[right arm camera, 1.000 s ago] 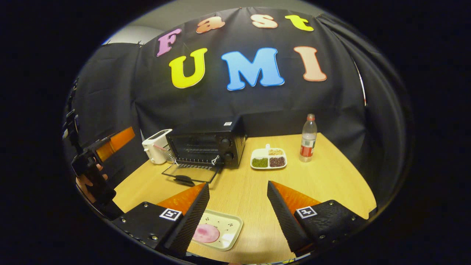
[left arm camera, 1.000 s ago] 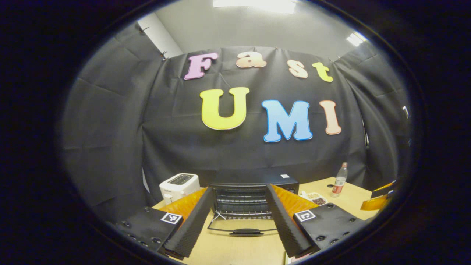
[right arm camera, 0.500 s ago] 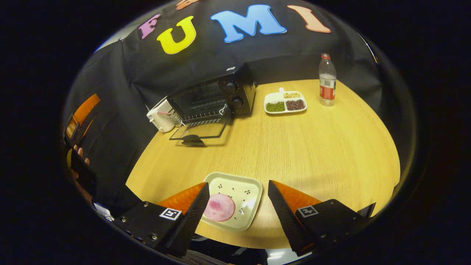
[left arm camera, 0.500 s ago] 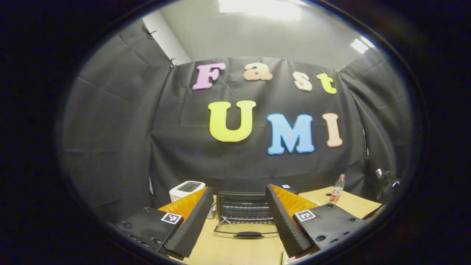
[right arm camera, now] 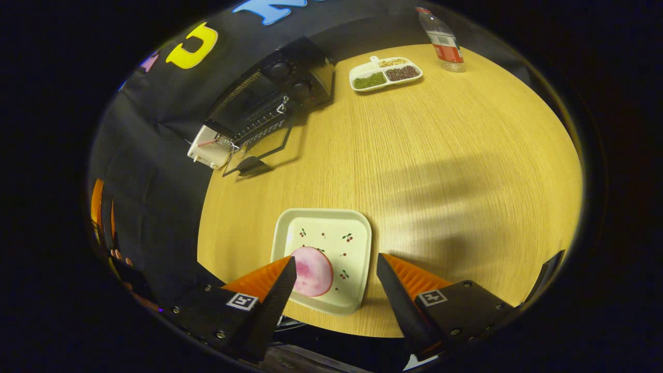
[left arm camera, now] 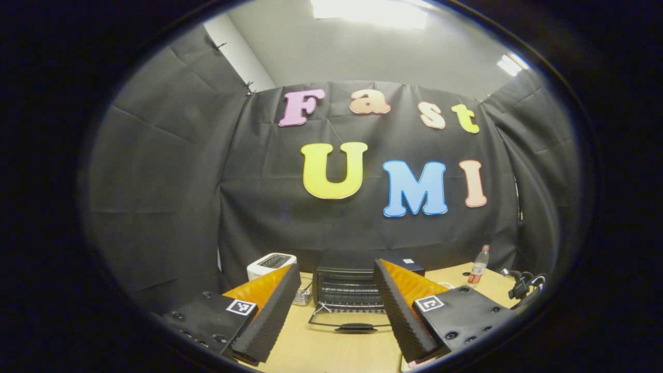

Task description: Open the electric oven with the left hand, put the food in, and close the electric oven.

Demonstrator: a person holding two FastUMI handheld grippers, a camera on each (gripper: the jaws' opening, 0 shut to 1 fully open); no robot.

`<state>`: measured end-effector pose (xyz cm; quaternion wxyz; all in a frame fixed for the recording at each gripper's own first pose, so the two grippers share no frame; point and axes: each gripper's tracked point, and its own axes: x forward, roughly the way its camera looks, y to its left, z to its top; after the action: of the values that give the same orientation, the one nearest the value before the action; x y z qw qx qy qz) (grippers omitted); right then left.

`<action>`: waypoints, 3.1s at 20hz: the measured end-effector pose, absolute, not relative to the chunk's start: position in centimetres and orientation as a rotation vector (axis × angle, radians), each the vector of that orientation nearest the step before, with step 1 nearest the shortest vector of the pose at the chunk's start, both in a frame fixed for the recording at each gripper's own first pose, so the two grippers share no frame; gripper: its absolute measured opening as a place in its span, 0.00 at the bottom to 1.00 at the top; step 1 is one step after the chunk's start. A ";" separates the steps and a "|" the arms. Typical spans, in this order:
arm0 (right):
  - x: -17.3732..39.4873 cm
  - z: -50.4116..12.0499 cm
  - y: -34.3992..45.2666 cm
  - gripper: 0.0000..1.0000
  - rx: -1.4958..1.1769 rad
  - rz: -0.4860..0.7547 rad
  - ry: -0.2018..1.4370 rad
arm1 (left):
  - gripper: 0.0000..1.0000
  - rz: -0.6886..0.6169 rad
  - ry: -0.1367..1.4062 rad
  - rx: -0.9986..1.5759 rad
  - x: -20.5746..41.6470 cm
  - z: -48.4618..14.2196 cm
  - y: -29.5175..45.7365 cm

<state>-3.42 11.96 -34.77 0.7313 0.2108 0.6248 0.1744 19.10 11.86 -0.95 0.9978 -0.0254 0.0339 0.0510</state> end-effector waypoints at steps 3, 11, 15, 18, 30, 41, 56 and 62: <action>-4.3 -36.1 11.4 0.83 0.489 0.350 1.482 | 1.00 0.128 0.081 -0.050 19.0 -1.5 12.9; -4.6 -37.0 11.4 0.40 0.515 0.370 1.583 | 1.00 0.142 0.079 -0.039 19.2 -1.2 13.2; -4.5 -38.3 10.3 0.01 0.436 0.346 1.582 | 1.00 0.134 0.076 -0.046 19.4 -1.1 12.7; -4.7 -37.7 10.6 0.01 0.452 0.368 1.561 | 1.00 0.130 0.079 -0.049 19.4 -1.2 12.4; -2.5 -33.6 12.6 0.00 0.731 0.305 1.477 | 1.00 0.139 0.074 -0.050 19.9 -1.0 13.0; 5.7 -30.5 20.5 0.00 0.973 0.125 1.299 | 1.00 0.133 0.088 -0.057 23.0 -2.4 15.9; 16.1 -30.4 30.9 0.01 1.287 -0.084 1.096 | 1.00 0.151 0.128 -0.026 25.4 -3.9 22.6; 19.9 -30.8 32.8 0.00 1.377 -0.168 0.989 | 1.00 0.204 0.169 -0.035 24.6 -5.2 25.3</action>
<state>19.93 32.81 -30.78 0.6587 0.6080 0.4369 -0.0744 24.62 25.28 -5.21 0.9911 -0.0174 0.0843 0.1018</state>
